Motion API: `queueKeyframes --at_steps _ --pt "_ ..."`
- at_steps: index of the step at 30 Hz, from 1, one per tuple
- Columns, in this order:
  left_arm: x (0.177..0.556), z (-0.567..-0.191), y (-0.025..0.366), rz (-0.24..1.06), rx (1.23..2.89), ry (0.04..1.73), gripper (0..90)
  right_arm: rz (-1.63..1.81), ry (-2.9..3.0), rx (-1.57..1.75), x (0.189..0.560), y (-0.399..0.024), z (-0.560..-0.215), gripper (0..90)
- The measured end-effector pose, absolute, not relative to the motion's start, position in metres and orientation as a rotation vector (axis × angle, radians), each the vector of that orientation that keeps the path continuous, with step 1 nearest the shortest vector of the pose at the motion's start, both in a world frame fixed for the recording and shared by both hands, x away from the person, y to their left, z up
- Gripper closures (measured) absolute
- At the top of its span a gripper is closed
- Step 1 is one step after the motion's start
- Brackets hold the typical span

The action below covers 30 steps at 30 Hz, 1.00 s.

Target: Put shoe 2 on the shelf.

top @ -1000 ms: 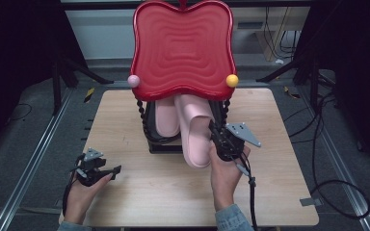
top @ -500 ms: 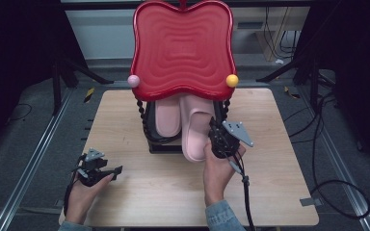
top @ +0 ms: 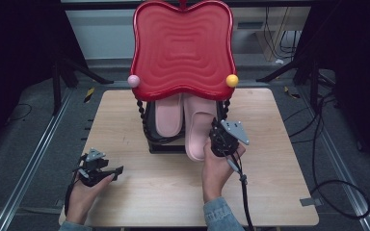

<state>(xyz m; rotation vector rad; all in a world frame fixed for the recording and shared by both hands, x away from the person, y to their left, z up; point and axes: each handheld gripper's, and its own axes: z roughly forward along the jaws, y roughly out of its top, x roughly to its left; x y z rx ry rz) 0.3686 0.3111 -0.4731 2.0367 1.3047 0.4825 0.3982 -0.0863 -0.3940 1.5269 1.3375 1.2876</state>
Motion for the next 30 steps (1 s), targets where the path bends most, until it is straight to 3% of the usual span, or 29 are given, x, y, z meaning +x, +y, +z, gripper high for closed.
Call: queueKeyframes --at_steps 21,29,30 --pt "0.3685 -0.4717 0.3138 0.486 2.028 1.308 28.7 1.208 1.43 1.487 0.4039 -0.078 -0.3959 70.5" --pt "0.3685 -0.4714 0.314 0.487 2.029 1.307 28.7 1.196 1.515 1.439 0.4026 -0.0789 -0.3918 62.0" --pt "0.3684 -0.4713 0.314 0.488 2.029 1.306 28.7 1.19 1.54 1.42 0.401 -0.078 -0.3912 57.8"
